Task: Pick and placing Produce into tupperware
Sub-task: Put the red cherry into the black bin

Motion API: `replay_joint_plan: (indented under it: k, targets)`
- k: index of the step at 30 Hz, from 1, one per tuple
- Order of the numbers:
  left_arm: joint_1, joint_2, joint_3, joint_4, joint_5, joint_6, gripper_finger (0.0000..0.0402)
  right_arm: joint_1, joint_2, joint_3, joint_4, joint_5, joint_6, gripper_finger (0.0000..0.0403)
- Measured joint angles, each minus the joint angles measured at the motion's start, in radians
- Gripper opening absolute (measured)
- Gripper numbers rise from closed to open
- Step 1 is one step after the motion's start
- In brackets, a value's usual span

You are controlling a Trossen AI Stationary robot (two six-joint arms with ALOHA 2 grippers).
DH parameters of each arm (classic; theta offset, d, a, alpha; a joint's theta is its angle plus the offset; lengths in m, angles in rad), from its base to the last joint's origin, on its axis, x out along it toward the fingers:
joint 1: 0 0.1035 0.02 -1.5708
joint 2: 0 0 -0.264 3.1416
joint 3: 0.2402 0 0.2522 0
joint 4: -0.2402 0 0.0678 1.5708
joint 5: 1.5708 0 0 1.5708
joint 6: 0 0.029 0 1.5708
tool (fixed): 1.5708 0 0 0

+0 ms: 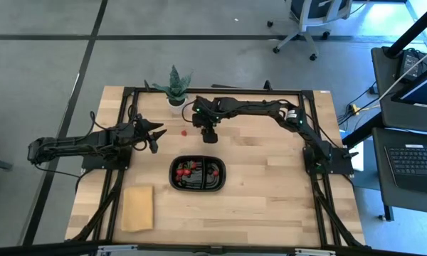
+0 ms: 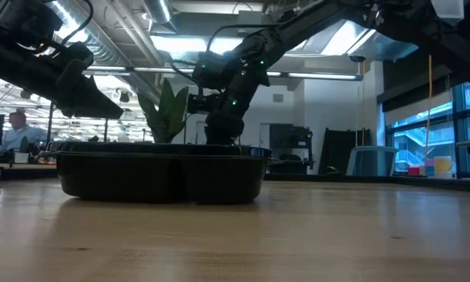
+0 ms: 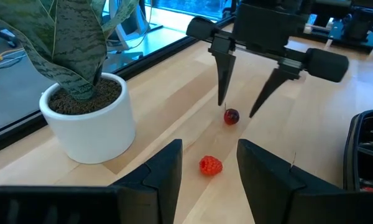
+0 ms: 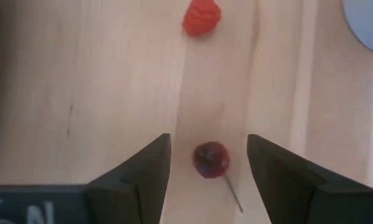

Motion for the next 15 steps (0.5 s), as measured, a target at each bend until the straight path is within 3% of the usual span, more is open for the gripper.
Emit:
replay_joint_plan:
  k: [15]
  targets:
    - [0.000, 0.000, 0.000, 0.000, 0.000, 0.000, 0.0147, -0.010, 0.000, -0.050, 0.067, 0.000, 0.000, 0.0196]
